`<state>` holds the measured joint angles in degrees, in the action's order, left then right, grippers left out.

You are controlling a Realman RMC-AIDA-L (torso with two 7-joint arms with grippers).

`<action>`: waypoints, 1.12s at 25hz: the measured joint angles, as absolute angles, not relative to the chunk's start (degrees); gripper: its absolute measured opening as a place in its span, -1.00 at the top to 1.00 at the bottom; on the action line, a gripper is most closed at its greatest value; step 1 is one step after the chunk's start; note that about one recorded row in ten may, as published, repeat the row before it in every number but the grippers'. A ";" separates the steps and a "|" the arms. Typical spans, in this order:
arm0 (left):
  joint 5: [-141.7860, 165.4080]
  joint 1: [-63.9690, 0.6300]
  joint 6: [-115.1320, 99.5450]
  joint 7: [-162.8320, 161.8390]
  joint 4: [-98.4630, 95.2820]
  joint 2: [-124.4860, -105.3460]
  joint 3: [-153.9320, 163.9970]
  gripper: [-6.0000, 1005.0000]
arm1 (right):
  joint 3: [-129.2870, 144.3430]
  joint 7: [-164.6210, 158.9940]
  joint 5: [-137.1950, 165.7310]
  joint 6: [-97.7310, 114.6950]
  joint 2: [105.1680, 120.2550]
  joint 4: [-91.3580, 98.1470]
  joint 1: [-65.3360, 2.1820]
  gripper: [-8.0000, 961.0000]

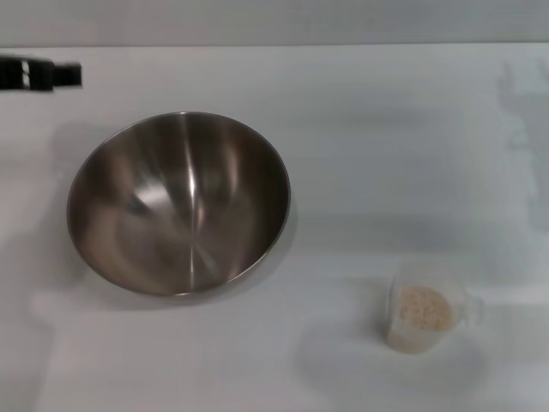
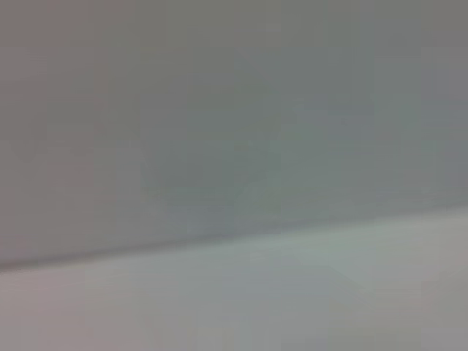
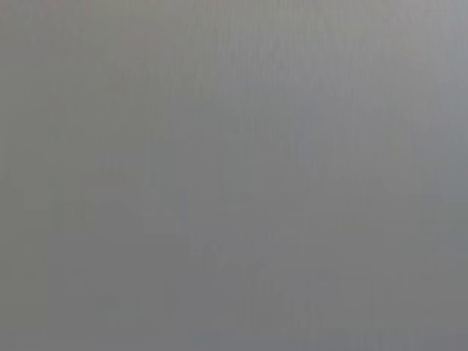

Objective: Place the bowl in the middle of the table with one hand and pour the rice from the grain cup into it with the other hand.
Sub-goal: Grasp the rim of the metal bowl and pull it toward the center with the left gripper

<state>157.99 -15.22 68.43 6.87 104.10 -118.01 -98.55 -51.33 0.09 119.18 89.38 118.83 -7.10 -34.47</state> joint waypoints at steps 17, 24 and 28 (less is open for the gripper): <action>157.90 -17.50 81.24 11.68 98.51 -118.13 -98.93 -0.48 | -51.33 0.16 119.43 88.97 118.47 -5.99 -35.12 -0.10; 157.79 -19.83 81.17 12.86 93.01 -118.25 -98.66 -0.46 | -51.33 0.18 119.51 89.12 118.47 -5.89 -35.15 -0.10; 157.76 -21.10 81.23 13.06 90.89 -118.27 -98.61 -0.45 | -51.33 0.18 119.53 89.29 118.47 -5.88 -35.11 -0.10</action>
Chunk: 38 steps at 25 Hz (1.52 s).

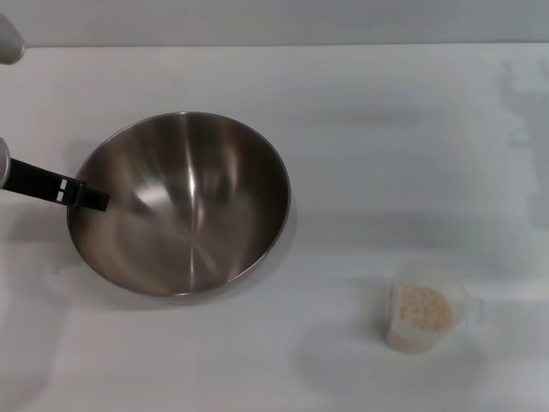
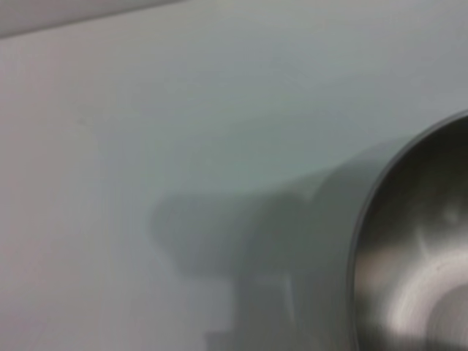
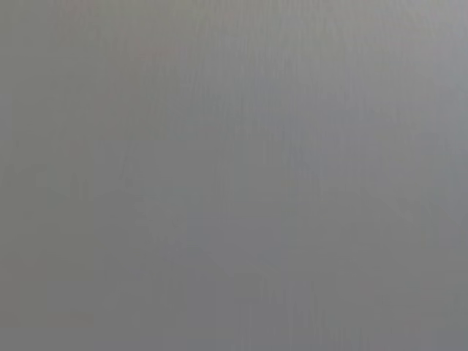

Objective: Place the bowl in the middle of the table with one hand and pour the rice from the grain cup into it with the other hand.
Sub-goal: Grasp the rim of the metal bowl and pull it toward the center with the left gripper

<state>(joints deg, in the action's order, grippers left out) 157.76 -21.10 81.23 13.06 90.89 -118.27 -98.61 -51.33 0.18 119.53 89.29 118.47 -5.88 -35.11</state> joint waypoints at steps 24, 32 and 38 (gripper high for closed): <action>156.38 -24.86 82.98 14.36 85.67 -118.30 -99.97 0.81 | -51.33 0.18 119.27 89.29 118.48 -5.89 -35.24 -0.10; 152.02 -26.59 82.30 15.72 85.61 -118.23 -104.55 0.93 | -51.33 0.17 119.17 89.26 118.48 -5.89 -35.02 -0.10; 151.68 -29.96 81.34 15.75 85.16 -118.35 -104.74 0.93 | -51.33 0.18 119.17 89.30 118.48 -5.84 -34.67 -0.10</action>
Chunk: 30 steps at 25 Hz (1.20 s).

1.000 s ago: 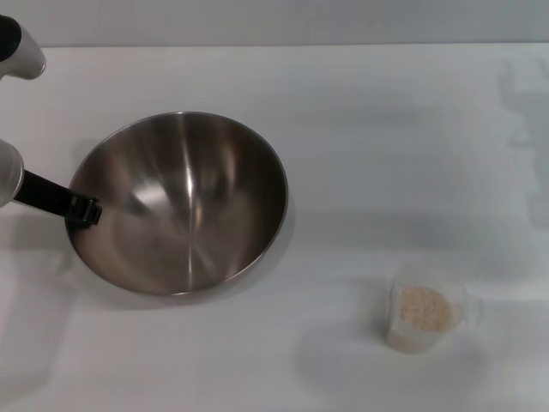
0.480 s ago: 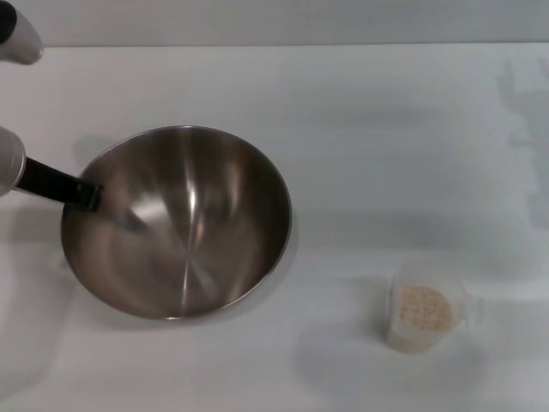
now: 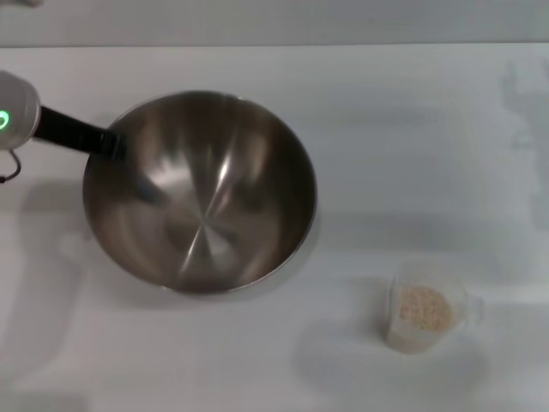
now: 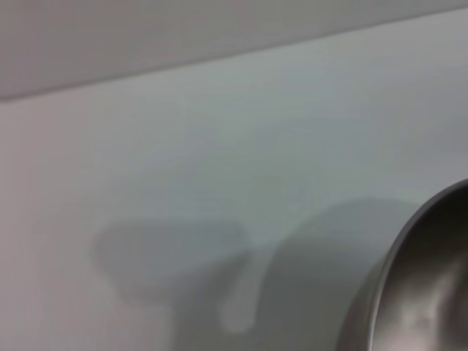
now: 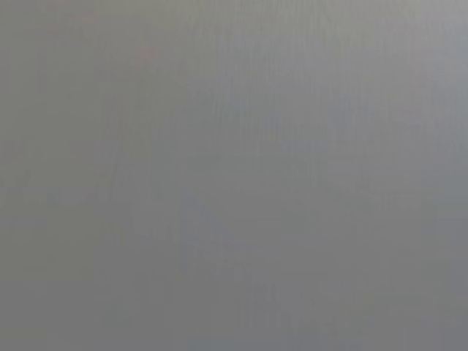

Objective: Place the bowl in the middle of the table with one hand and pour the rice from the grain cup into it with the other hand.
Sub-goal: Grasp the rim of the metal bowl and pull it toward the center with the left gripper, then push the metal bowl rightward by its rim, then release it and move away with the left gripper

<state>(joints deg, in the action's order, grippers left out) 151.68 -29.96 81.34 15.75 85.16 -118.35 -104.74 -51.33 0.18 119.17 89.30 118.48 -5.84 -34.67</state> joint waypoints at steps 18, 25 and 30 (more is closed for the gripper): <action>149.59 -42.81 71.57 15.76 67.99 -118.50 -101.08 0.93 | -51.32 0.17 119.17 89.98 118.57 -5.54 -34.02 -0.10; 149.96 -43.57 69.48 15.78 63.47 -118.38 -101.18 0.93 | -51.33 0.17 119.24 90.29 118.57 -5.53 -34.01 -0.10; 149.60 -43.17 68.43 15.80 62.81 -118.30 -101.49 0.89 | -51.32 0.18 119.35 90.64 118.57 -5.51 -34.01 -0.10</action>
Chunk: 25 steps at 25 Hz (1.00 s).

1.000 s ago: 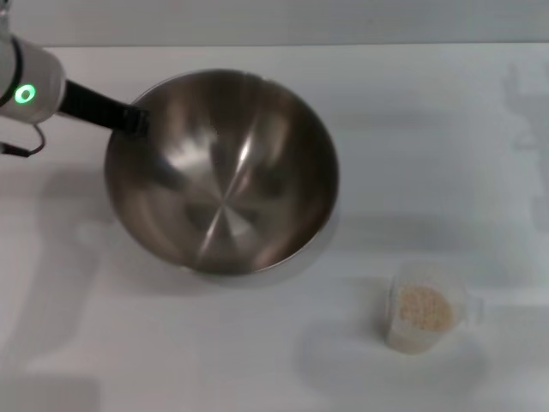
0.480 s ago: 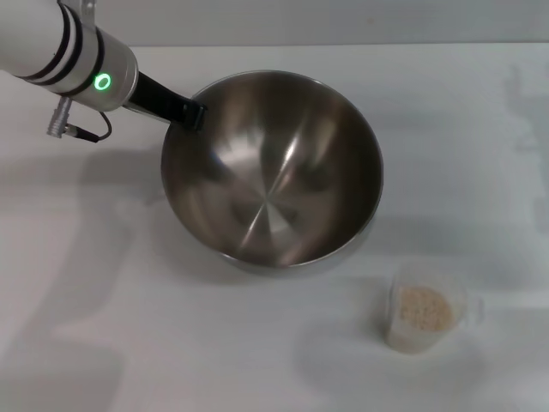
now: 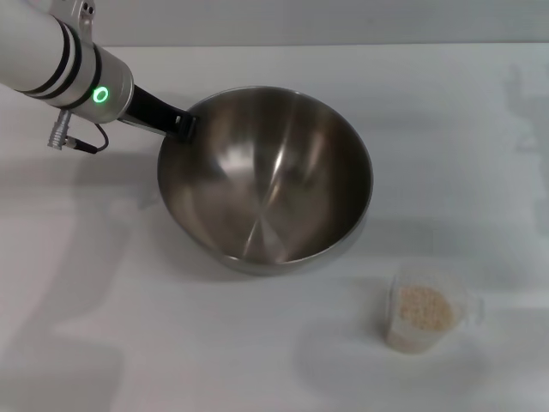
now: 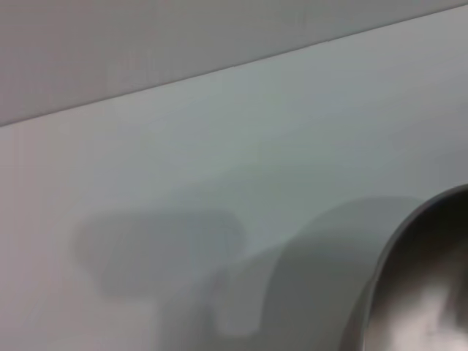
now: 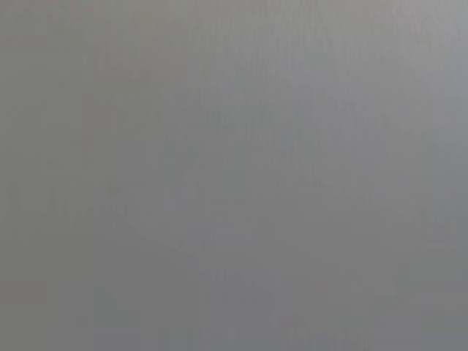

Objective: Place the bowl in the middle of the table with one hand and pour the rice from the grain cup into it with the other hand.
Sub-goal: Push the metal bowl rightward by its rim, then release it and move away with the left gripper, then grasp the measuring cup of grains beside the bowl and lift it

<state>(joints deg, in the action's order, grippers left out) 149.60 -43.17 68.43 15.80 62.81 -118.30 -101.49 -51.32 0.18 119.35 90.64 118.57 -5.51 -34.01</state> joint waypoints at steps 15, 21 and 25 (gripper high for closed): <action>148.56 -36.67 64.68 15.82 75.58 -118.37 -101.99 0.30 | -50.97 0.17 119.35 90.72 118.74 -5.54 -33.41 -0.10; 148.30 -23.89 42.84 19.07 87.01 -118.40 -98.45 0.12 | -50.92 0.17 119.42 90.85 118.76 -5.87 -33.39 -0.10; 148.07 -12.28 4.82 22.21 84.18 -118.29 -90.71 0.13 | -50.69 -0.17 119.55 90.89 118.85 -5.99 -33.39 -0.10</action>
<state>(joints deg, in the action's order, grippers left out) 148.07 -12.28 4.82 22.21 84.18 -118.29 -90.71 -50.69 -0.17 119.55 90.89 118.85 -5.99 -33.39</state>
